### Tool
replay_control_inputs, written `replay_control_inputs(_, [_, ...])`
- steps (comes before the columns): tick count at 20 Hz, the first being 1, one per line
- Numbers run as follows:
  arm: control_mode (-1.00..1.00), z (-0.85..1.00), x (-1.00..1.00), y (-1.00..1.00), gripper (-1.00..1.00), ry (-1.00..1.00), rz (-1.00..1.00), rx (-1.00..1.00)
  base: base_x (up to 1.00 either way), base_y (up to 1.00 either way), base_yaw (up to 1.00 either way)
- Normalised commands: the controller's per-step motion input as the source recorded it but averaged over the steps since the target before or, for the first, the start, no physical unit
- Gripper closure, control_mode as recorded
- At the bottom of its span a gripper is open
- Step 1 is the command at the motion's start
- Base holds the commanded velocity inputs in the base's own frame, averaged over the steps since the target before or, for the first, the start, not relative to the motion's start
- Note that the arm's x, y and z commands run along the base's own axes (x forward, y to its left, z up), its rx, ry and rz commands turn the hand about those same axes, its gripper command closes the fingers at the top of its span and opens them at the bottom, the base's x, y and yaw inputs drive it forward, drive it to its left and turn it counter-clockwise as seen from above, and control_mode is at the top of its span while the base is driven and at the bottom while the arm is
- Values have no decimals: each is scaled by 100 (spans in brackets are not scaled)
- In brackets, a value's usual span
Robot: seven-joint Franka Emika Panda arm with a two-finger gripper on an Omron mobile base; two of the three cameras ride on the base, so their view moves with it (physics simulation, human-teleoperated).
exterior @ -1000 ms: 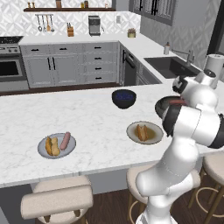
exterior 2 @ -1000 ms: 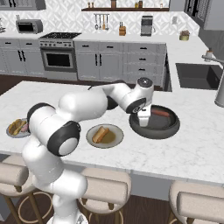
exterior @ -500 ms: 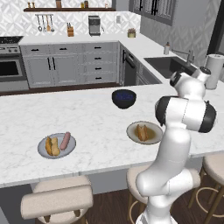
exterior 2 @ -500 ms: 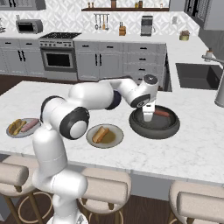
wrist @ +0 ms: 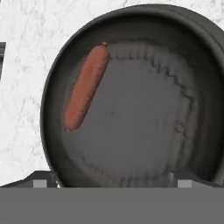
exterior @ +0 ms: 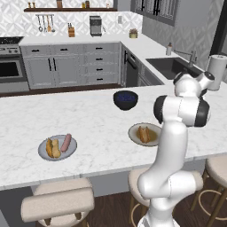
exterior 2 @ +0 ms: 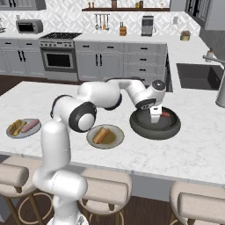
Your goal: Place one bun and one sausage from the bowl on each plate.
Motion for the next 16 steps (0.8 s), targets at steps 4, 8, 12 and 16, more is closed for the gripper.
replay_control_inputs(4, [-100,-18,58,-9,-100,1,-1,0,0,0,0])
replay_control_inputs(8, [-100,-14,63,-15,-100,2,0,0,0,0,0])
replay_control_inputs(12, [-100,-25,53,-21,-100,4,0,0,0,0,0])
replay_control_inputs(16, [-100,-35,50,-17,-100,6,0,0,0,0,0])
